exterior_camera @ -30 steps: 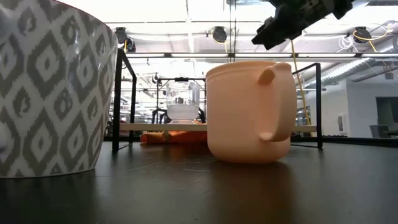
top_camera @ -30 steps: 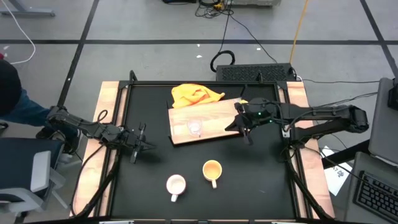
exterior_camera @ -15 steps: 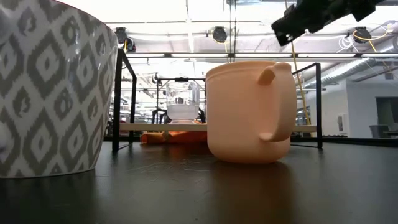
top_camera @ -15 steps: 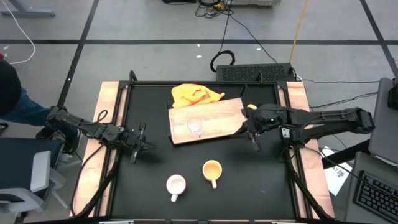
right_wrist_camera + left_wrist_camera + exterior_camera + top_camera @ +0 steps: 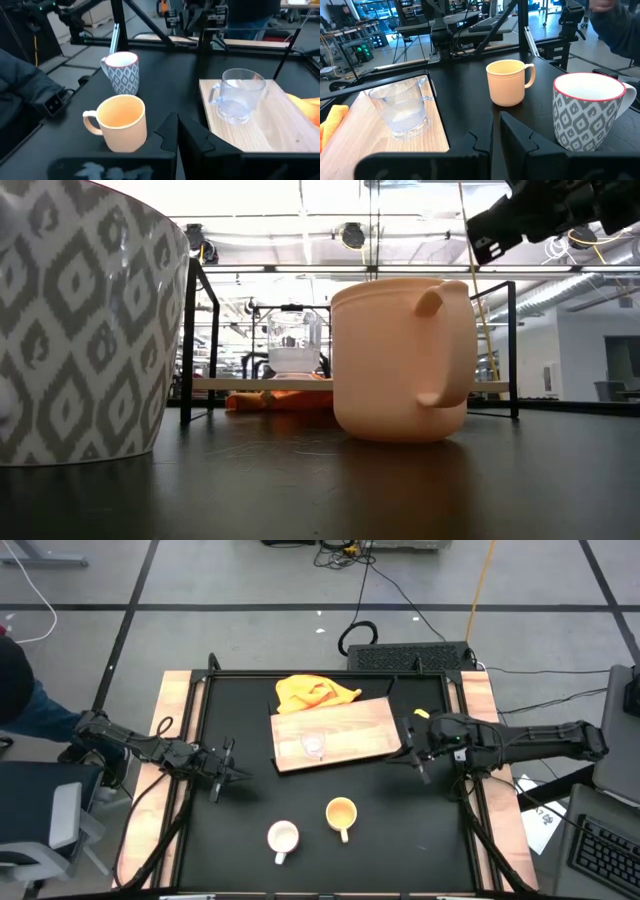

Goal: Stack small to large cups/mugs on shelf
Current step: Put the orange mug on the shelf

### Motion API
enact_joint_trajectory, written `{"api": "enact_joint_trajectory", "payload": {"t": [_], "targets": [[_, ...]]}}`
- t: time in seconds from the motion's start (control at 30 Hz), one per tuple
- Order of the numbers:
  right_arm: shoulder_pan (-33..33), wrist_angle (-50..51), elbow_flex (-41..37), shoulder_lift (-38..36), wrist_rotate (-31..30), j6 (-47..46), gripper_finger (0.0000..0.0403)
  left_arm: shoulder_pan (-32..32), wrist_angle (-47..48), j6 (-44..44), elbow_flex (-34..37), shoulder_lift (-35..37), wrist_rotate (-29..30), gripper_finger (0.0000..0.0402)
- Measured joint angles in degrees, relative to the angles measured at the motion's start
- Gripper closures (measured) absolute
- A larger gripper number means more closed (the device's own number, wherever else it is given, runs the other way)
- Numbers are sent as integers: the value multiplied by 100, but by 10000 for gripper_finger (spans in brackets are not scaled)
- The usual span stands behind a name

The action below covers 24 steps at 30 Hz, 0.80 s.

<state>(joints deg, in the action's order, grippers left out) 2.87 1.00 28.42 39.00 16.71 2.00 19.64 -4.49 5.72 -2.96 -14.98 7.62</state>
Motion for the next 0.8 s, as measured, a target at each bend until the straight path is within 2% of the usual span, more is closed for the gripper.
{"api": "enact_joint_trajectory", "payload": {"t": [0.23,0.43,0.57,0.8], "targets": [[0,5,-122,-75,22,-22,403,0,0,2,0,0,0,366],[-78,-33,-122,-106,753,-28,403,0,0,2,0,0,0,366],[-328,-35,-122,-204,720,-109,403,0,0,2,0,0,0,366],[-680,4,-212,-369,-35,-135,403,0,0,2,0,0,0,366]]}}
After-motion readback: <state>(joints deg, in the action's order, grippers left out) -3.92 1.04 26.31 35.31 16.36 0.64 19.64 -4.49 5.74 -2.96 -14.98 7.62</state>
